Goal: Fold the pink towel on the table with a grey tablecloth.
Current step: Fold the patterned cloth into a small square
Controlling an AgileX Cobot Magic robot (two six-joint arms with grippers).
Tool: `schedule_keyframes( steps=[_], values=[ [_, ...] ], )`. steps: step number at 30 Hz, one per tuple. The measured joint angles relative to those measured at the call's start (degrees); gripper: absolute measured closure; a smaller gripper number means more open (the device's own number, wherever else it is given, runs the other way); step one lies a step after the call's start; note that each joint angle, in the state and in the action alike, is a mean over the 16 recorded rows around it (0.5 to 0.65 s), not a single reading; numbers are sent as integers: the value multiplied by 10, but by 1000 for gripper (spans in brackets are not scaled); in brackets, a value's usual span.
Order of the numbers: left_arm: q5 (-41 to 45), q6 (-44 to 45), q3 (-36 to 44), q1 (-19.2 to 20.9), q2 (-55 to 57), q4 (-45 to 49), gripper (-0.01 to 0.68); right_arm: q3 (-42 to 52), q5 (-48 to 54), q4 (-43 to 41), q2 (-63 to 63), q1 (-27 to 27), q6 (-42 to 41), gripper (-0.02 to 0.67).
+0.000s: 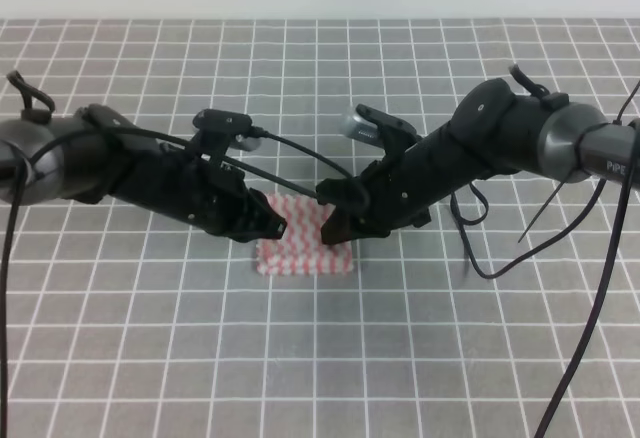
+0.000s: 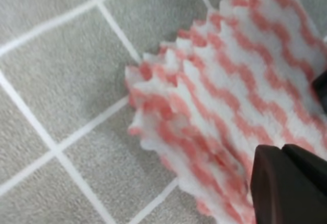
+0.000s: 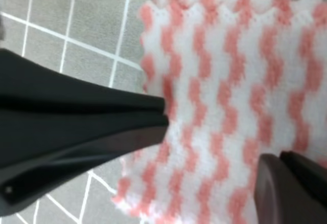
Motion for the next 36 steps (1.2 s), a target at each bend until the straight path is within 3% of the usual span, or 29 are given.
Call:
schedule_keyframes(
  steps=[12,36],
  values=[
    [-4,-64,-16,2,-21,92,677,0,4,-14,-5,0,7,664],
    [91,-110,-46,-19,-7,132,676,0,72,-76,-28,-5,27,664]
  ],
)
